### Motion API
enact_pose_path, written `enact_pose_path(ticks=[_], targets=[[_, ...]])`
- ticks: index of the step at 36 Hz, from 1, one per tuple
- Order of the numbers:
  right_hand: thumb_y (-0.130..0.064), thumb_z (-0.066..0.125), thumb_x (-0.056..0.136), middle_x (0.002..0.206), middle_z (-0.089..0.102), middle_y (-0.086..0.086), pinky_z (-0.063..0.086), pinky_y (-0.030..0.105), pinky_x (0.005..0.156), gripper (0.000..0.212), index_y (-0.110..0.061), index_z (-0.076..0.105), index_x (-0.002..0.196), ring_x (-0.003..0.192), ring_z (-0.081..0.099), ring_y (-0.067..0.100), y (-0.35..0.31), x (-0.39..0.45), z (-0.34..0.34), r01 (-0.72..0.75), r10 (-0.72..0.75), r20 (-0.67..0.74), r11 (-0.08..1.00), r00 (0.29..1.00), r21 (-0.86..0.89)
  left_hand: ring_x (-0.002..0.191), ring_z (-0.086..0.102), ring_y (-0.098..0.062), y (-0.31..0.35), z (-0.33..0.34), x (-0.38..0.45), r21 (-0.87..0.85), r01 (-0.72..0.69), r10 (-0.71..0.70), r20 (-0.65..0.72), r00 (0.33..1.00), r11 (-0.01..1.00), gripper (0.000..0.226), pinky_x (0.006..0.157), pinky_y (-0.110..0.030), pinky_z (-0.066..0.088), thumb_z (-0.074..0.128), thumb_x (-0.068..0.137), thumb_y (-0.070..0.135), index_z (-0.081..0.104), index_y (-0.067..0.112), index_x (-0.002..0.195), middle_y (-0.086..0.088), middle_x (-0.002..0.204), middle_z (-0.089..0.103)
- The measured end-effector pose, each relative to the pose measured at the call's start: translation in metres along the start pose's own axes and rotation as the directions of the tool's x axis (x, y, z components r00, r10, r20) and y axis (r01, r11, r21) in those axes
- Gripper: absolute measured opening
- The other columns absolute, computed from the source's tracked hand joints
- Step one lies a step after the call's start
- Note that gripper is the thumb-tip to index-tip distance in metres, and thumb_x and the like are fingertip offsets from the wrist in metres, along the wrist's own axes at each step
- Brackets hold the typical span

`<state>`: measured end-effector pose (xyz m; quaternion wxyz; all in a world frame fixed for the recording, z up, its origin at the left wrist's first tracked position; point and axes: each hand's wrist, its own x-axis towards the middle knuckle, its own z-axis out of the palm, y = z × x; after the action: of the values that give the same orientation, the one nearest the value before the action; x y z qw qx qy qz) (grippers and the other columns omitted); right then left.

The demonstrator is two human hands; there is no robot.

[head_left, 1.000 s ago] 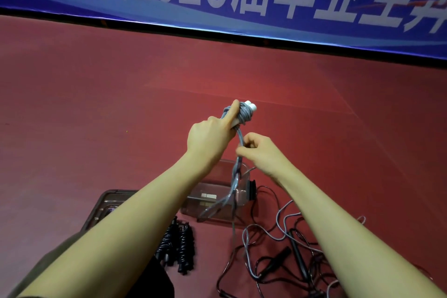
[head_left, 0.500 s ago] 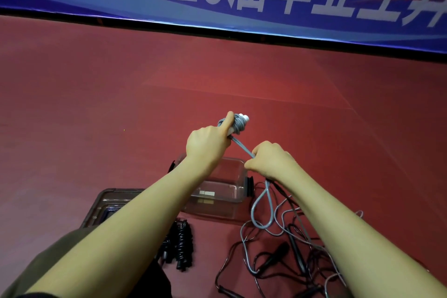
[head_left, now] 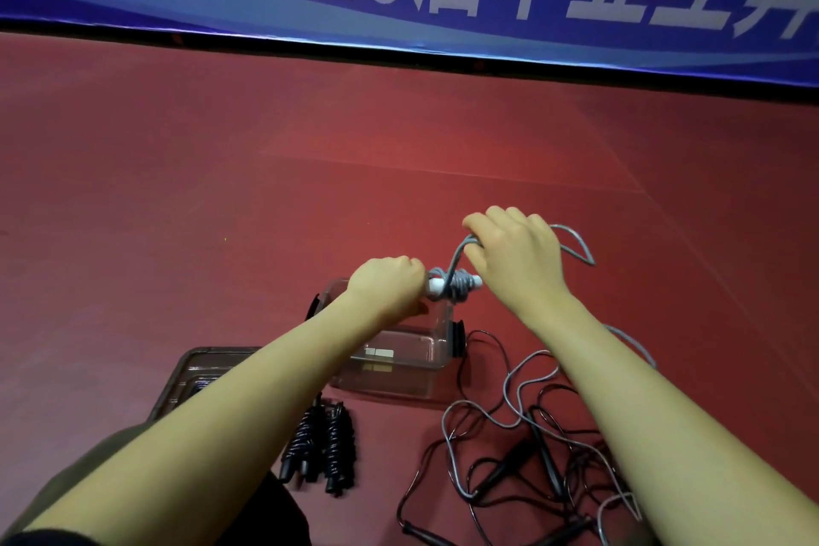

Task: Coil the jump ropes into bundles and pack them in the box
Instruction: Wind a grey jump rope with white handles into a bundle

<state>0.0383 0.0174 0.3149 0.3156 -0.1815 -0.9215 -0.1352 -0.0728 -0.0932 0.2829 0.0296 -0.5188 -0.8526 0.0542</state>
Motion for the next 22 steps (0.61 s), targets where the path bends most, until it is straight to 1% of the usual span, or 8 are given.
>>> enact_pose_path(ticks=[3,7,11,14,16,18,20,22], targets=[[-0.018,0.053,0.076,0.075,0.063,0.005,0.039,0.032,0.062,0.02,-0.013,0.071,0.084,0.073,0.061,0.029,0.0,0.003,-0.002,-0.047,0.04,0.082,0.994,0.996,0.094,0.091,0.062,-0.034,0.005,-0.006,-0.003,0.102,-0.129,0.133,-0.03,0.991,0.986,0.022,0.063,-0.034,0.038,0.051,0.094,0.028,0.057,0.009,0.103,-0.012,0.101,0.065],[-0.019,0.048,0.091,0.11,0.061,0.001,0.033,0.035,0.089,0.034,-0.027,0.063,0.121,0.111,0.051,0.023,0.008,0.008,-0.008,-0.158,0.096,0.331,0.974,0.939,0.165,0.084,0.061,-0.037,0.005,-0.014,-0.007,0.208,-0.248,0.275,-0.109,0.955,0.946,0.021,0.059,-0.033,0.032,0.041,0.097,0.025,0.055,0.009,0.1,-0.011,0.092,0.065],[-0.006,0.045,0.087,0.111,0.062,-0.004,0.033,0.036,0.093,0.048,-0.034,0.061,0.123,0.114,0.05,0.021,0.013,0.005,-0.005,-0.201,0.076,0.433,0.947,0.898,0.251,0.03,0.045,-0.027,-0.003,-0.018,-0.011,0.221,-0.446,0.498,-0.403,0.768,0.867,0.017,0.042,-0.017,0.016,0.046,0.073,0.019,0.049,0.011,0.058,-0.003,0.04,0.047],[-0.002,0.047,0.086,0.111,0.064,-0.005,0.038,0.035,0.093,0.05,-0.033,0.062,0.122,0.113,0.055,0.021,0.014,0.005,-0.002,-0.254,0.084,0.453,0.909,0.887,0.331,0.026,0.036,-0.024,-0.009,-0.02,-0.01,0.19,-0.493,0.51,-0.54,0.669,0.849,0.014,0.042,-0.014,0.016,0.04,0.067,0.015,0.044,0.011,0.054,-0.001,0.038,0.041],[0.0,0.047,0.085,0.114,0.066,-0.006,0.042,0.032,0.092,0.049,-0.03,0.063,0.121,0.111,0.056,0.019,0.013,0.005,-0.001,-0.299,0.097,0.479,0.881,0.873,0.366,0.026,0.036,-0.024,-0.008,-0.029,-0.013,0.135,-0.51,0.475,-0.619,0.626,0.849,0.012,0.04,-0.014,0.019,0.04,0.066,0.012,0.044,0.01,0.055,-0.001,0.04,0.042],[-0.005,0.05,0.09,0.099,0.065,-0.007,0.048,0.02,0.079,0.032,-0.022,0.062,0.113,0.098,0.057,0.016,0.013,0.003,-0.005,-0.481,0.132,0.58,0.718,0.804,0.503,0.026,0.036,-0.024,-0.004,-0.034,-0.015,0.027,-0.485,0.366,-0.694,0.62,0.874,0.013,0.039,-0.014,0.018,0.043,0.068,0.014,0.044,0.009,0.056,0.0,0.04,0.042],[-0.007,0.051,0.094,0.08,0.05,-0.01,0.044,0.012,0.064,0.013,-0.019,0.051,0.1,0.08,0.051,0.013,0.008,-0.002,-0.008,-0.536,0.112,0.663,0.694,0.74,0.481,0.031,0.043,-0.029,0.001,-0.035,-0.016,-0.138,-0.394,0.182,-0.717,0.672,0.909,0.017,0.04,-0.018,0.02,0.051,0.076,0.017,0.045,0.009,0.062,-0.004,0.043,0.047],[-0.013,0.046,0.095,0.078,0.053,-0.001,0.045,0.023,0.066,0.011,-0.016,0.048,0.085,0.071,0.052,0.02,0.002,0.0,-0.004,-0.523,0.157,0.671,0.759,0.725,0.387,0.051,0.051,-0.038,0.006,-0.042,-0.016,-0.358,-0.214,-0.058,-0.618,0.784,0.909,0.02,0.046,-0.028,0.028,0.057,0.088,0.023,0.042,0.011,0.082,-0.011,0.058,0.054]])
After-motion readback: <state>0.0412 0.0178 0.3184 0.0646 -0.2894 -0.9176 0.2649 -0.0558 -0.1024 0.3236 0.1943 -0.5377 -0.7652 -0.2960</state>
